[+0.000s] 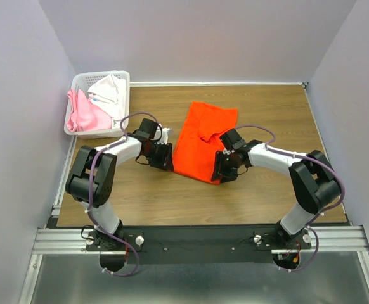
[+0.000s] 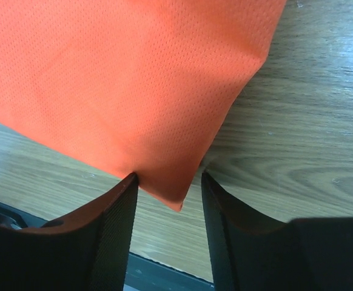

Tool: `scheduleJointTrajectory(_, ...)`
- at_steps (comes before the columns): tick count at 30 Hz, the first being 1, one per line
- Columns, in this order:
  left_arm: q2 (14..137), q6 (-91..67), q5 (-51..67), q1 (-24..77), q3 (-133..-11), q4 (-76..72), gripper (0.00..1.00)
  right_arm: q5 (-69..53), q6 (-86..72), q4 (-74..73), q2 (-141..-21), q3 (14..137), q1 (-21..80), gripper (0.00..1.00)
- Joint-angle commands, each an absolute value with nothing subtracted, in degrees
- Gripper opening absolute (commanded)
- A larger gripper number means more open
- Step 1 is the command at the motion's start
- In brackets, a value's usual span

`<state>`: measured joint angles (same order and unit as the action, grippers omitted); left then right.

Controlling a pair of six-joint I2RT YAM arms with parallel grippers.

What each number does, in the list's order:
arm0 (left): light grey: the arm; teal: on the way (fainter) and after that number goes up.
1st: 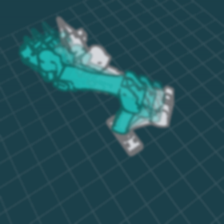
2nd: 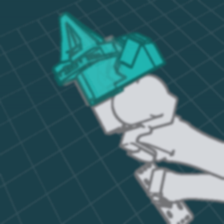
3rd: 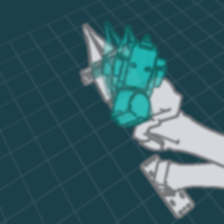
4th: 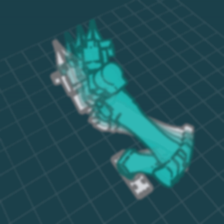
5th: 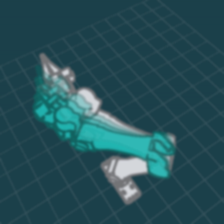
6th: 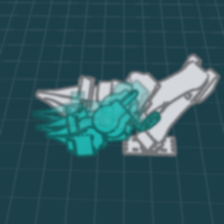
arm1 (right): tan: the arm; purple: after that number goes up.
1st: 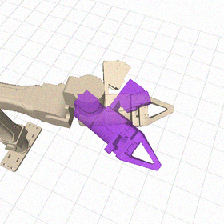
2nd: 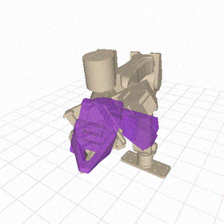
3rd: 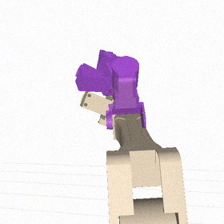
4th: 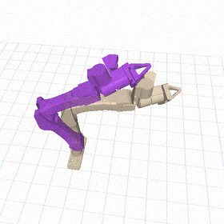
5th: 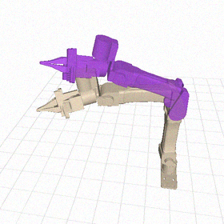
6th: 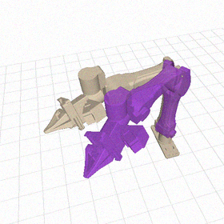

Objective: Fold and stack the t-shirts
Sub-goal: Fold the tshirt

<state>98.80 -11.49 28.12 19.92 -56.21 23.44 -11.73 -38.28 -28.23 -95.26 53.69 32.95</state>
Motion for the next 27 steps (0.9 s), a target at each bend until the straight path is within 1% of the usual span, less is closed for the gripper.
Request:
scheduleJointTrajectory(1, 102.48, -10.72, 25.84, 21.01, -53.17, 27.16, 0.46, -11.43, -39.02, -28.04, -95.63, 52.21, 33.31, 0.51)
scheduleJointTrajectory(2, 103.35, -10.64, 26.27, 21.01, -53.0, 26.81, 0.44, -11.43, -39.11, -28.04, -95.62, 52.12, 33.31, 0.48)
scheduleJointTrajectory(3, 103.79, -10.46, 26.71, 21.01, -53.0, 26.2, 0.37, -11.6, -39.11, -28.04, -95.89, 52.12, 33.31, 0.45)
scheduleJointTrajectory(5, 104.94, -10.2, 27.95, 21.09, -53.0, 25.75, 0.27, -11.95, -39.11, -28.04, -95.98, 52.03, 33.31, 0.36)
scheduleJointTrajectory(6, 105.12, -10.02, 28.47, 21.09, -53.0, 25.32, 0.18, -12.04, -39.11, -27.95, -95.98, 51.86, 33.31, 0.32)
scheduleJointTrajectory(7, 105.29, -9.93, 28.39, 21.09, -53.17, 25.4, 0.12, -12.04, -39.11, -28.04, -95.98, 51.86, 33.31, 0.27)
scheduleJointTrajectory(8, 105.21, -9.93, 28.21, 21.09, -53.43, 25.31, 0.06, -11.87, -39.2, -28.04, -95.98, 51.77, 33.22, 0.17)
scheduleJointTrajectory(9, 105.12, -9.93, 28.04, 21.09, -53.52, 25.49, 0.0, -11.6, -39.29, -28.21, -95.8, 51.59, 33.31, 0.11)
scheduleJointTrajectory(11, 104.24, -10.02, 26.72, 21.09, -53.53, 25.93, 0.0, -11.25, -39.64, -28.47, -95.01, 51.33, 33.31, 0.03)
scheduleJointTrajectory(12, 103.72, -10.19, 26.28, 21.01, -53.44, 26.1, 0.0, -10.64, -39.73, -28.74, -94.66, 51.07, 33.31, 0.02)
scheduleJointTrajectory(18, 101.78, -11.42, 25.31, 20.92, -53.35, 26.63, 0.0, -7.12, -40.78, -32.6, -91.5, 50.01, 33.31, 0.03)
scheduleJointTrajectory(27, 98.97, -12.74, 25.92, 20.92, -54.49, 27.51, 0.0, -4.92, -40.17, -35.68, -90.44, 50.62, 33.22, 0.03)
